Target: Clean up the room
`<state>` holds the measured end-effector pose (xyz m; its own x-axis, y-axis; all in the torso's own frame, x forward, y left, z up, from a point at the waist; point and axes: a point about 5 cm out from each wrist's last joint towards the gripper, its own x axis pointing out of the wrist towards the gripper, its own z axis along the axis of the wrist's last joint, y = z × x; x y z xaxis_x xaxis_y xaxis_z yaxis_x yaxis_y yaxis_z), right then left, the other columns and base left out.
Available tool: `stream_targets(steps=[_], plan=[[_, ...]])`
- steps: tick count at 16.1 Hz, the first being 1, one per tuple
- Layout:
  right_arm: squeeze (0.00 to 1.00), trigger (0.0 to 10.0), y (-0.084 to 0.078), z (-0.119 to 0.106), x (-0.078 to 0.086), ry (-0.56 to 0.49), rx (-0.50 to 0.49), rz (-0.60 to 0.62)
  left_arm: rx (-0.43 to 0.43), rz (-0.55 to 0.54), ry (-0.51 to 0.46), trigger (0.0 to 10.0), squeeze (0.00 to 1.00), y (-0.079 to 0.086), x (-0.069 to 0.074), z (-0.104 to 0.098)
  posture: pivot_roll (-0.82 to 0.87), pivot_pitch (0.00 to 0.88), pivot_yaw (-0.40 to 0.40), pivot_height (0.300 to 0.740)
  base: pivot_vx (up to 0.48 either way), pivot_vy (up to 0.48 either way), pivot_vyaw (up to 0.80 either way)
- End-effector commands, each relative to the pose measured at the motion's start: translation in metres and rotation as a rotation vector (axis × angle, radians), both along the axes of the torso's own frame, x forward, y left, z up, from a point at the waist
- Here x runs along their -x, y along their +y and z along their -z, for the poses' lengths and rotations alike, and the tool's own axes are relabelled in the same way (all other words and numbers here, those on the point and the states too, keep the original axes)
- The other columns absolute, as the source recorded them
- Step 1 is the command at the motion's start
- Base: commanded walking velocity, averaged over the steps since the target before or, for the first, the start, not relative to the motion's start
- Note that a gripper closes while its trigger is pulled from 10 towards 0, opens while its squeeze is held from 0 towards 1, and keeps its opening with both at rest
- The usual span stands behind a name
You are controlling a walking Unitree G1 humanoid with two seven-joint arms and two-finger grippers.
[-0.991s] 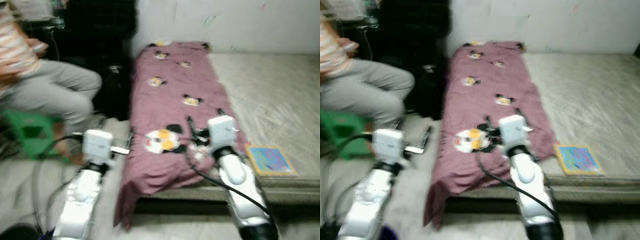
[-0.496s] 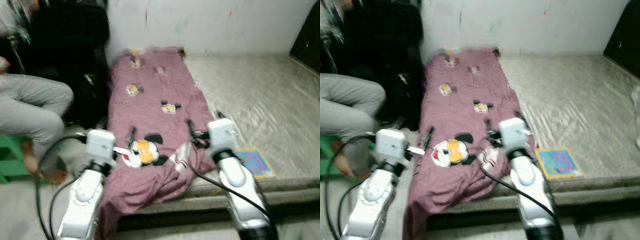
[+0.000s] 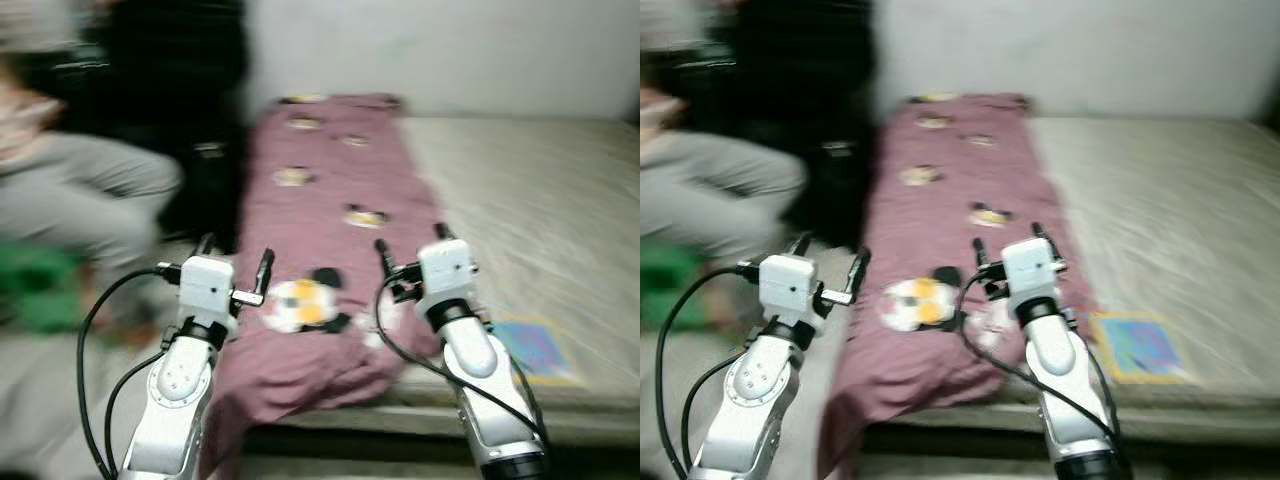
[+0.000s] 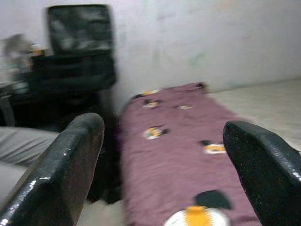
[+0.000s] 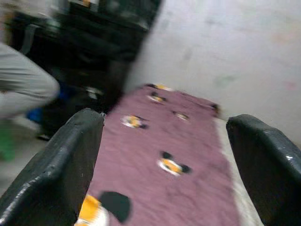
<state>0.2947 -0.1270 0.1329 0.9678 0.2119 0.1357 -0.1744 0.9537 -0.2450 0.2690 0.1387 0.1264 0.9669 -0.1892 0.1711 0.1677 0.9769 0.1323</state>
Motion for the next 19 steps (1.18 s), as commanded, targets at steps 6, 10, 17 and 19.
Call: stream_targets(steps=[6,10,17,19], plan=[[0.0,10.0,-0.0025,-0.0059,-0.0025,-0.022,-0.007,0.007,0.009,0.044,-0.015,10.0,0.0,-0.0035,0.0008,-0.0028,-0.09,0.0,-0.006,0.74,0.128,0.0,0.0],[0.0,10.0,-0.0021,-0.0057,-0.0026,-0.021,-0.009,0.008,0.011,0.055,-0.015,10.0,0.0,-0.0041,0.0006,-0.0028,-0.09,0.0,-0.005,0.74,0.288,0.0,0.0],[0.0,10.0,-0.0013,-0.0053,-0.0029,-0.021,-0.006,0.005,0.013,0.062,-0.012,10.0,0.0,-0.0044,0.0006,-0.0023,-0.09,0.0,-0.004,0.74,0.316,0.0,0.0],[0.0,10.0,-0.0014,-0.0051,-0.003,-0.021,-0.005,0.004,0.016,0.034,-0.006,10.0,0.0,-0.0029,-0.0006,-0.0019,-0.09,0.0,-0.004,0.74,0.127,0.0,0.0]])
